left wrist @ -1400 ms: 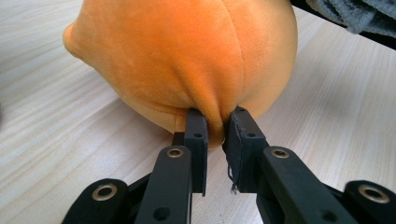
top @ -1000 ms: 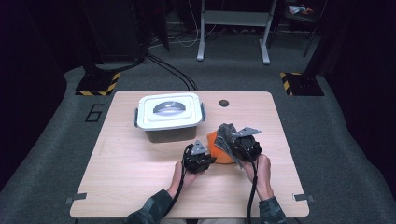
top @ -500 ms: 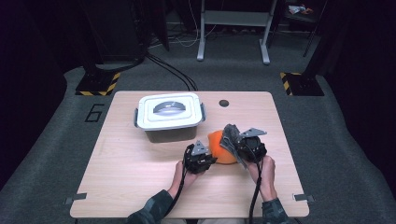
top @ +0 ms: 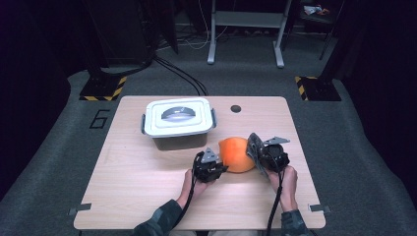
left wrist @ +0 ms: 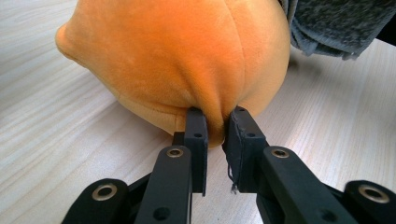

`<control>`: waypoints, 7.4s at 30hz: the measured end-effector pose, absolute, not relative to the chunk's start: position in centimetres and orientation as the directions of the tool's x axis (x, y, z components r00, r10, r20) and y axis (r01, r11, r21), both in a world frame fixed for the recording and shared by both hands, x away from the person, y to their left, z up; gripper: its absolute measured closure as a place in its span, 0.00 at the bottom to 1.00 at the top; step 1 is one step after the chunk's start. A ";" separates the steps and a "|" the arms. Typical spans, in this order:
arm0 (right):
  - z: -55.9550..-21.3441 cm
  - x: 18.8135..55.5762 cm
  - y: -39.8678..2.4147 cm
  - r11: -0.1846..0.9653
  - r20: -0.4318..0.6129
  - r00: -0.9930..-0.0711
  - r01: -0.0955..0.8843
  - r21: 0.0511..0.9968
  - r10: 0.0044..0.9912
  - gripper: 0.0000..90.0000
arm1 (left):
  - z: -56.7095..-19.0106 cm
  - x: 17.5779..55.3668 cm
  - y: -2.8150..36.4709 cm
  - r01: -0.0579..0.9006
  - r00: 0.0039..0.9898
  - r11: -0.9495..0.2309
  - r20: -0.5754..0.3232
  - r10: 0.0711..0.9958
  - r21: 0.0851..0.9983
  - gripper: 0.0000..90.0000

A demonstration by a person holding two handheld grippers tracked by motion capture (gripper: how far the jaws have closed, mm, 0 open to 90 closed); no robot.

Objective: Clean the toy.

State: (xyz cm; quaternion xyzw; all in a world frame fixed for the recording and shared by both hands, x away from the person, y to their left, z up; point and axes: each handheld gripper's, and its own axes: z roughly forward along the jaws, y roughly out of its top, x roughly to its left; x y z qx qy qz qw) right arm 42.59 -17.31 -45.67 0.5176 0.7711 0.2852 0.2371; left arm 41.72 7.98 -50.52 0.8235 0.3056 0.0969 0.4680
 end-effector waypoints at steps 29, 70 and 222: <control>-47.4 43.1 -19.5 0.246 -0.013 -0.312 0.723 0.646 0.950 0.82 | -50.8 41.8 8.0 0.424 0.790 -0.375 -0.135 0.598 0.825 0.88; -44.8 42.9 -16.5 0.310 -0.050 -0.386 0.649 0.695 0.921 0.82 | -50.3 41.4 6.2 0.314 0.766 -0.452 0.059 0.640 0.835 0.71; -46.3 43.3 -18.1 0.285 -0.071 -0.319 0.701 0.653 0.945 0.82 | -49.7 41.1 7.3 0.367 0.837 -0.400 -0.109 0.537 0.840 0.87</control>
